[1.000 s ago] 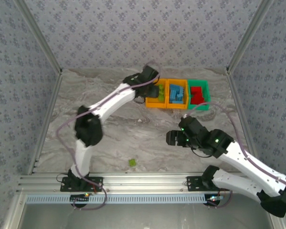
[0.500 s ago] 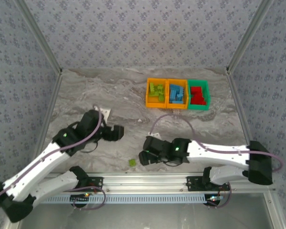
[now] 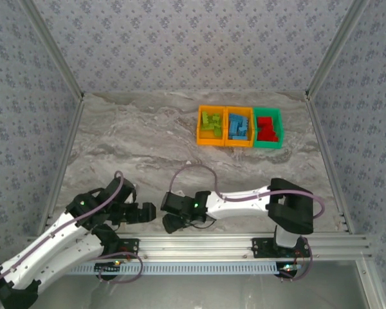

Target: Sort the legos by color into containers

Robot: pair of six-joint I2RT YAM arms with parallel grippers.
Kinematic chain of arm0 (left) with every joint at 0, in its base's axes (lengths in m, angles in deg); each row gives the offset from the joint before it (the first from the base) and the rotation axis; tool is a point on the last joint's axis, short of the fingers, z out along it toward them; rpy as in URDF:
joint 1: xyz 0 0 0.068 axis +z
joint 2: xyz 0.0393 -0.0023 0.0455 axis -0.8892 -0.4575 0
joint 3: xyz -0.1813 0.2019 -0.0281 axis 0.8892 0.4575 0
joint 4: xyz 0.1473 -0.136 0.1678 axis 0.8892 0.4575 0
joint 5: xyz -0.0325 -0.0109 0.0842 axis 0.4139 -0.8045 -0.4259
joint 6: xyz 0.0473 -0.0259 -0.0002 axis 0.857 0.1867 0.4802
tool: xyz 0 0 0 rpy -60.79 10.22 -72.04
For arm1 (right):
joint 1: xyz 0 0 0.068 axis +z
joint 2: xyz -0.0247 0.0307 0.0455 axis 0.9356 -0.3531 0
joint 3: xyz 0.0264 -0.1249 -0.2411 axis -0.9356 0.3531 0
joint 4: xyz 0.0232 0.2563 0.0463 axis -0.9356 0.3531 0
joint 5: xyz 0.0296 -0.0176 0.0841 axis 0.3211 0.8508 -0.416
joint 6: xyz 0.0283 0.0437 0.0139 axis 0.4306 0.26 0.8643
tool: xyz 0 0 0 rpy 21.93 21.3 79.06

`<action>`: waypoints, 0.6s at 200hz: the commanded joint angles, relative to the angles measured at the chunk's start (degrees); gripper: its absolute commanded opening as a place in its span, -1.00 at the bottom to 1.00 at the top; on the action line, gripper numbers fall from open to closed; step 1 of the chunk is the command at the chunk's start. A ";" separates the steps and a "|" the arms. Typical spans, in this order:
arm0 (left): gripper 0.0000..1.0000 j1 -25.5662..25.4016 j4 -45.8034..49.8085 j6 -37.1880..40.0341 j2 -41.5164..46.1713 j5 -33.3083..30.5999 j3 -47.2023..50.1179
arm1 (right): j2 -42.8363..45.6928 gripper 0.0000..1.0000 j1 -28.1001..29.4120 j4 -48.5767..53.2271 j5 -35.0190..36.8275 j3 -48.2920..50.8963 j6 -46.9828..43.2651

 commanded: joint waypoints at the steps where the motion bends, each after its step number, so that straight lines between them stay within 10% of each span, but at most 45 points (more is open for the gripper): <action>1: 0.98 -0.23 2.40 -1.12 0.07 1.72 -0.86 | -2.06 0.24 0.17 0.51 2.71 -2.24 -0.32; 120: 0.98 -0.29 -2.47 -0.18 -0.75 4.64 -0.40 | -5.11 -0.11 0.82 2.94 8.75 -2.37 1.84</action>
